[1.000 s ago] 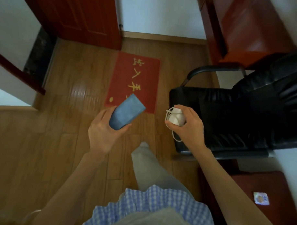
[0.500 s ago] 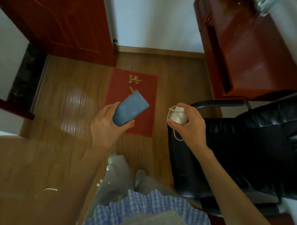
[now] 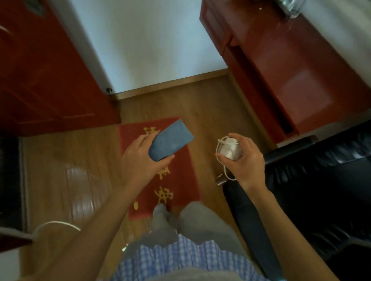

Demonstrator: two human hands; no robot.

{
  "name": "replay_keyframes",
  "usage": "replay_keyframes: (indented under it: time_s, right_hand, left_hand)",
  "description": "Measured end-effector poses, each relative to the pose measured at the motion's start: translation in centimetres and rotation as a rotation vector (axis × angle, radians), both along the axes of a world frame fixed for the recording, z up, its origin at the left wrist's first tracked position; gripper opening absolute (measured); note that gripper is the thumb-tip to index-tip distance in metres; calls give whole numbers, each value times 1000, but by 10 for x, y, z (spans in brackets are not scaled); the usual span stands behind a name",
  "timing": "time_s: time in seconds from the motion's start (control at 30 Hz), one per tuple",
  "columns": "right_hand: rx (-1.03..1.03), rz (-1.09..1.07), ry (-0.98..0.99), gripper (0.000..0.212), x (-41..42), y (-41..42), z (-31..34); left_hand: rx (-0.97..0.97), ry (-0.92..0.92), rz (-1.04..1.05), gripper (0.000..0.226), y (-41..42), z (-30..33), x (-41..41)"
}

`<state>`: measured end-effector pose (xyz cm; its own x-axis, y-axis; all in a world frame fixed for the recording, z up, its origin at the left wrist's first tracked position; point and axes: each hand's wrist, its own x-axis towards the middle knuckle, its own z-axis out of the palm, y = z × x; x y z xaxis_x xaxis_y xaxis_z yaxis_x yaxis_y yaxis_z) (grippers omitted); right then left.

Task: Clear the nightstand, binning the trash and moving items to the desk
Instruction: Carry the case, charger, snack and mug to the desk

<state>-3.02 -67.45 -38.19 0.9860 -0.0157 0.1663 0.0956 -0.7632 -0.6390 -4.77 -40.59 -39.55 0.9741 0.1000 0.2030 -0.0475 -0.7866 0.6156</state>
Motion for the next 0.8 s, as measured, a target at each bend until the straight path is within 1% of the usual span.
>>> replay_keyframes:
  time_s: [0.23,0.3,0.47,0.6,0.8]
  right_hand:
    - [-1,-177,2,55,63,6,3]
    - [-7,-199,-10,54,87,2,-1]
    - [27,-271,-31,53,167,-13,-6]
    - [52,-336,-50,55,232,-30,5]
    - [46,-380,-82,54,308,-56,20]
  left_hand:
    - [36,-78,-204,68,1,1,122]
    - [20,-71,-224,68,-5,-2,156]
    - [67,-76,-262,68,-23,1,248]
    - [115,-88,-307,71,-39,14,324]
    - [96,-119,-382,74,-70,30,416]
